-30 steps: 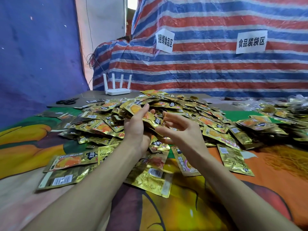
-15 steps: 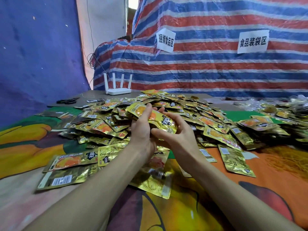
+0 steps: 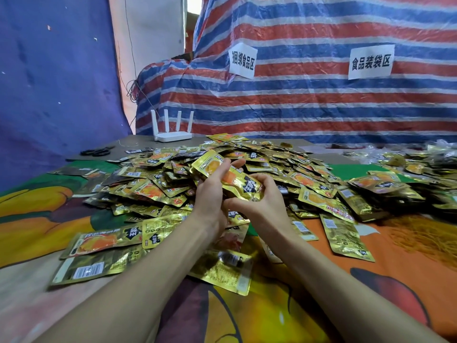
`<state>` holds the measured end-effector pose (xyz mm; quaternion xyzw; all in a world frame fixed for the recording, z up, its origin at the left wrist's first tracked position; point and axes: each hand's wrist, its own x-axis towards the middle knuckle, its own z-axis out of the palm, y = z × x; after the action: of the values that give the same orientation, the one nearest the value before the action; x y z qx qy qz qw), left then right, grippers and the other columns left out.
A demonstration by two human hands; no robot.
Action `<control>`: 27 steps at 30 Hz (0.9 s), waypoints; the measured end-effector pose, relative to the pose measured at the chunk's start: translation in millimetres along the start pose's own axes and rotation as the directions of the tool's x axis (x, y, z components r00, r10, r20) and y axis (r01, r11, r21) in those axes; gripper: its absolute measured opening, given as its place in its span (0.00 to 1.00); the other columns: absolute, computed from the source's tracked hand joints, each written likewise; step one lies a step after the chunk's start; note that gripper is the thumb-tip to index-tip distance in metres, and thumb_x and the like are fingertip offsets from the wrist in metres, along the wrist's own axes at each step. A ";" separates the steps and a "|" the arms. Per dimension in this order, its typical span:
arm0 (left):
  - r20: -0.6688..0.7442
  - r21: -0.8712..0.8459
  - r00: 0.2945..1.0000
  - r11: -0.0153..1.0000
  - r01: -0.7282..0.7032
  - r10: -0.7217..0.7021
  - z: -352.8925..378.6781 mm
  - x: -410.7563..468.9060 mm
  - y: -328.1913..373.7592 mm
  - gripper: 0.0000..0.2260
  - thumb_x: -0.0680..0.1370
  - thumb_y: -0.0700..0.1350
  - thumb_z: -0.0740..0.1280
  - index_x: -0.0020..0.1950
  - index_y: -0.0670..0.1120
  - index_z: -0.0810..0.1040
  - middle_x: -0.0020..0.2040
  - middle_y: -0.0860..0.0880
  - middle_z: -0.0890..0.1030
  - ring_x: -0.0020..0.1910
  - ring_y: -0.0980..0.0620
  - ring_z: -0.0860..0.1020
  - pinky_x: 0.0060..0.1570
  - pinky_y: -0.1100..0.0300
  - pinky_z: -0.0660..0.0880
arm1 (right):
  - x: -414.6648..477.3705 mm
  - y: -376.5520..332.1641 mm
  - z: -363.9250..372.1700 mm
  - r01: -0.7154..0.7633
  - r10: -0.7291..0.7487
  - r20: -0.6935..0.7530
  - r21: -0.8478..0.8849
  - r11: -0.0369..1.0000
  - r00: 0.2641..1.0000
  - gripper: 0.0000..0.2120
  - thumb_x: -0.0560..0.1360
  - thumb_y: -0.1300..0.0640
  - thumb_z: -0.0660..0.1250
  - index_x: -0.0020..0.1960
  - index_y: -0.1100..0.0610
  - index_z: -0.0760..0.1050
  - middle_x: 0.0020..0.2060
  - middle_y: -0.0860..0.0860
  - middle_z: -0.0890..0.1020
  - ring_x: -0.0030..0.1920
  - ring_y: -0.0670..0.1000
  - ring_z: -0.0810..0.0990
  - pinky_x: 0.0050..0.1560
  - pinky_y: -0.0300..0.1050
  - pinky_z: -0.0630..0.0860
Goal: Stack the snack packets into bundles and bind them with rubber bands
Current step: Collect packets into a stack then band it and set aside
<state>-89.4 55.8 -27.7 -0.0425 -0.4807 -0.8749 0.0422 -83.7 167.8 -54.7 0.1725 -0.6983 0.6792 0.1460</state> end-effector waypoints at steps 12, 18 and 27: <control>0.095 0.131 0.984 0.982 0.140 -0.153 -0.6 -3.7 -11.2 0.19 0.72 0.56 0.73 0.56 0.45 0.86 0.57 0.42 0.85 0.60 0.41 0.82 0.65 0.42 0.76 | -0.5 -24.8 -31.0 0.304 -0.207 0.223 -0.663 0.685 0.953 0.38 0.64 0.43 0.79 0.71 0.50 0.72 0.58 0.47 0.81 0.56 0.45 0.79 0.55 0.40 0.78; 0.272 0.195 0.952 0.977 0.085 -0.137 7.8 -7.9 -20.2 0.26 0.68 0.53 0.79 0.60 0.39 0.81 0.51 0.43 0.86 0.49 0.46 0.85 0.52 0.52 0.82 | 2.4 -38.5 -69.9 0.234 -0.190 0.140 -0.666 0.708 0.972 0.26 0.65 0.50 0.79 0.62 0.52 0.80 0.48 0.45 0.82 0.44 0.41 0.79 0.43 0.34 0.75; 0.389 0.481 0.911 0.814 -0.326 0.135 6.4 -11.1 -29.6 0.08 0.75 0.46 0.73 0.54 0.49 0.83 0.51 0.52 0.86 0.51 0.54 0.84 0.49 0.63 0.79 | 61.3 -61.6 -195.4 -0.183 -0.207 -0.323 -0.845 0.503 0.923 0.22 0.68 0.48 0.77 0.53 0.55 0.70 0.42 0.50 0.76 0.38 0.46 0.73 0.32 0.42 0.66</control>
<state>-81.6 77.4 -50.3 -0.2369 -0.6966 -0.6728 0.0769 -117.6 359.3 34.3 -0.0551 -0.8985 0.2580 0.3509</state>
